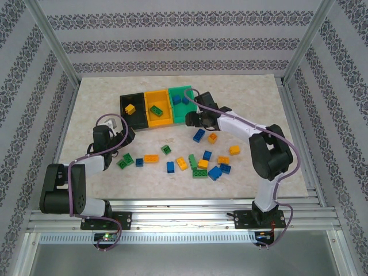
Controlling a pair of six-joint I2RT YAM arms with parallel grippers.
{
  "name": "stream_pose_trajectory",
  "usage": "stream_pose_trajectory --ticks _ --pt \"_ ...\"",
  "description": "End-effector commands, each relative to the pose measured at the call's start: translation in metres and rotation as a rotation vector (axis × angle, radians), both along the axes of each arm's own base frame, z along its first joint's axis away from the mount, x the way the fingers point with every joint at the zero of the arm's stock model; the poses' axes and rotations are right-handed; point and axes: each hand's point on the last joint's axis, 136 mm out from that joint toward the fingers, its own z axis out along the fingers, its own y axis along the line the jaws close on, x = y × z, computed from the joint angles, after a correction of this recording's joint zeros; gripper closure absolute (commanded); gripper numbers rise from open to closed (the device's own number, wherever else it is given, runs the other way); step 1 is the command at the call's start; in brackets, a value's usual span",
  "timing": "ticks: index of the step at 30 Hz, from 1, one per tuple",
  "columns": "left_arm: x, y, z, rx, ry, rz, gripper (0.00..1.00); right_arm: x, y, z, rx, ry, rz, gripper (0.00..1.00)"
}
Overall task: Sort the legos into containers by color
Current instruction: Pick up the lego from the center of the table.
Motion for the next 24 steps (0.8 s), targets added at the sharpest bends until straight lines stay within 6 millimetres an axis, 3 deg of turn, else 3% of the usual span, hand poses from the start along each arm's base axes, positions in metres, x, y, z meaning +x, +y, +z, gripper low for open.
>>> stream_pose_trajectory --ticks 1,5,10,17,24 --pt "0.010 -0.005 0.016 0.023 -0.068 -0.024 0.39 -0.032 -0.029 -0.020 -0.166 0.093 -0.033 0.45" --pt "0.011 -0.008 0.014 0.016 -0.064 -0.033 0.39 -0.050 -0.032 -0.036 -0.191 0.170 -0.051 0.43" --pt "0.011 -0.008 0.014 0.015 -0.064 -0.032 0.39 -0.055 -0.034 -0.051 -0.188 0.211 -0.087 0.40" --pt "0.011 -0.008 0.015 0.015 -0.065 -0.038 0.39 -0.035 -0.013 -0.064 -0.182 0.228 -0.067 0.37" --pt "0.011 -0.009 0.015 0.016 -0.062 -0.040 0.39 -0.022 -0.010 -0.070 -0.239 0.220 -0.061 0.36"
